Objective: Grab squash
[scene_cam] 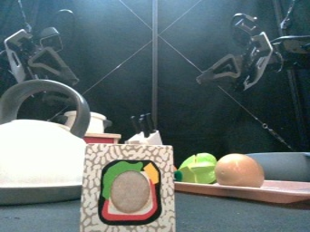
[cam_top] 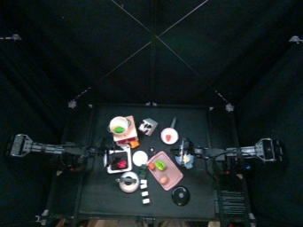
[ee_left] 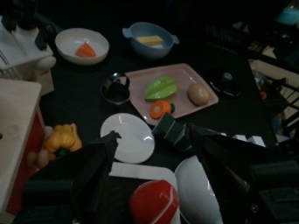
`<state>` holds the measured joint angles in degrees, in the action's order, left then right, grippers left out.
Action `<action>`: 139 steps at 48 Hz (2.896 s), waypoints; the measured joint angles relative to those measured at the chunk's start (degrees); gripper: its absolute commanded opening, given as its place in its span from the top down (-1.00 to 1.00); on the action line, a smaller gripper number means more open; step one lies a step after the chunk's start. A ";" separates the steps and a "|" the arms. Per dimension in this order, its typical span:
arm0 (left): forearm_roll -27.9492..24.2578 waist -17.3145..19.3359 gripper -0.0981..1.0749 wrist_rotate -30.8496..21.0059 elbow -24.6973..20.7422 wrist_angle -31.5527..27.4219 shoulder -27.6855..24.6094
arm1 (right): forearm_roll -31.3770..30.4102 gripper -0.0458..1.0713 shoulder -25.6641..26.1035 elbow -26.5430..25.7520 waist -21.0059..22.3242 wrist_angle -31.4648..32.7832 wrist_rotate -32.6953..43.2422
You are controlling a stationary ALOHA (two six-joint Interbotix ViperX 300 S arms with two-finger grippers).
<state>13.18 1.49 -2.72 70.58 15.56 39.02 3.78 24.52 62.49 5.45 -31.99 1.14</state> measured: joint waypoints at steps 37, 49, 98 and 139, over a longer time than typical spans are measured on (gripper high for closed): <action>-9.58 -4.31 -0.83 0.26 -2.02 -3.34 10.37 | 21.45 0.88 -24.87 -22.59 -4.39 1.41 11.07; -11.07 -4.31 -0.83 0.26 -0.97 -5.98 11.25 | 27.33 0.87 -32.52 -30.32 -3.60 5.54 11.16; -11.95 -4.31 -0.83 0.26 0.26 -6.77 11.43 | 35.33 -0.94 -47.64 -46.14 3.52 17.49 11.07; -11.95 -4.31 -0.83 0.18 0.97 -6.77 11.43 | 21.36 -0.93 -45.88 -56.78 7.56 48.25 11.60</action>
<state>1.23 -2.81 -2.55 71.54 8.79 50.45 25.14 -21.36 5.71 13.01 16.26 12.74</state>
